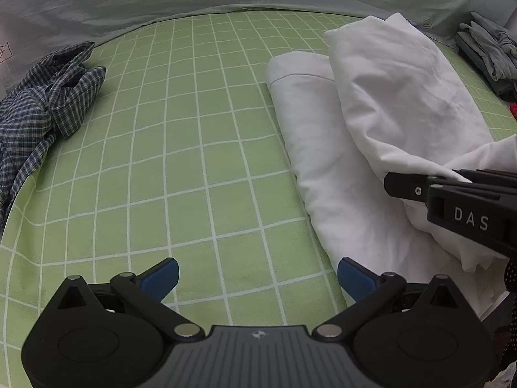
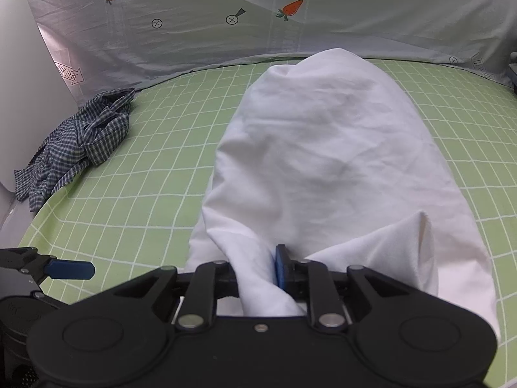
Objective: Fold clothes
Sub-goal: 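Grasp the white trousers end with the right gripper and fold it over, then open the right gripper and press the folded trousers bundle flat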
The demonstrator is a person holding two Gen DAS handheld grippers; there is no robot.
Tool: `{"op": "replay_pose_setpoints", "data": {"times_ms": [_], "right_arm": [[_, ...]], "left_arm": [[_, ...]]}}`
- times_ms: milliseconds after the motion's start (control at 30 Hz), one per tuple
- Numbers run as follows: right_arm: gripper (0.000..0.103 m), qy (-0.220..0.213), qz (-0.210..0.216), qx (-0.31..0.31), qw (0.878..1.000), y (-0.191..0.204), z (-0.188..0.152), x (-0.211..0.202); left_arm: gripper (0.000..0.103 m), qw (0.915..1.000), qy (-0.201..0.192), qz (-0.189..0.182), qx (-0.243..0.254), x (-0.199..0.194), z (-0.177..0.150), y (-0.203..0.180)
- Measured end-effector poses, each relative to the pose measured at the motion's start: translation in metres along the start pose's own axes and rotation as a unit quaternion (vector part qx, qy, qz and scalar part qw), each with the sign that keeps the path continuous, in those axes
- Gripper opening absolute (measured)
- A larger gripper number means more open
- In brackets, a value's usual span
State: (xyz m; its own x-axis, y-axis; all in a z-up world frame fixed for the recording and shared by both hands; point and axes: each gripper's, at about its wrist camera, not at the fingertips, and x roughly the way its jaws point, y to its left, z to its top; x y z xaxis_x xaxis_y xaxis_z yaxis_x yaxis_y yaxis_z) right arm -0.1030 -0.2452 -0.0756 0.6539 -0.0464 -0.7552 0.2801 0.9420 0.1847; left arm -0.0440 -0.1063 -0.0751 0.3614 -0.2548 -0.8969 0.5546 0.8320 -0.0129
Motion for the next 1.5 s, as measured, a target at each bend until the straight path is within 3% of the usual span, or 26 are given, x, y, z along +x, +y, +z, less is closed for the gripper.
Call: {"op": "replay_pose_setpoints", "data": {"times_ms": [133, 233, 367, 500, 600, 800, 900, 1500], "right_arm": [[0.051, -0.012, 0.019, 0.002, 1.000, 0.012, 0.004, -0.018], [0.054, -0.030, 0.013, -0.015, 0.999, 0.021, 0.008, -0.036], [0.060, -0.070, 0.010, 0.021, 0.997, 0.015, 0.021, -0.063], [0.076, -0.118, -0.029, 0.070, 0.990, -0.003, 0.038, -0.089], [0.076, -0.114, -0.069, 0.097, 0.986, -0.023, 0.045, -0.087], [0.076, -0.038, -0.122, 0.128, 0.984, -0.050, 0.028, -0.049], [0.076, -0.012, -0.118, 0.137, 0.983, -0.049, 0.015, -0.040], [0.078, 0.024, -0.120, 0.059, 0.991, 0.009, -0.024, -0.039]], "left_arm": [[0.103, 1.0000, -0.003, -0.002, 0.007, -0.001, 0.000, 0.001], [0.103, 1.0000, -0.001, -0.004, 0.000, -0.002, -0.003, 0.004], [0.103, 1.0000, -0.002, -0.003, -0.007, -0.004, -0.006, 0.009], [0.103, 0.9999, -0.001, -0.002, -0.010, -0.008, -0.013, 0.013], [0.103, 0.9999, 0.000, -0.001, -0.013, -0.010, -0.017, 0.018], [0.103, 0.9998, -0.003, 0.002, -0.018, -0.015, -0.020, 0.024], [0.103, 0.9998, -0.001, 0.003, -0.017, -0.014, -0.022, 0.025], [0.103, 0.9998, 0.003, -0.009, -0.016, -0.013, -0.024, 0.031]]}}
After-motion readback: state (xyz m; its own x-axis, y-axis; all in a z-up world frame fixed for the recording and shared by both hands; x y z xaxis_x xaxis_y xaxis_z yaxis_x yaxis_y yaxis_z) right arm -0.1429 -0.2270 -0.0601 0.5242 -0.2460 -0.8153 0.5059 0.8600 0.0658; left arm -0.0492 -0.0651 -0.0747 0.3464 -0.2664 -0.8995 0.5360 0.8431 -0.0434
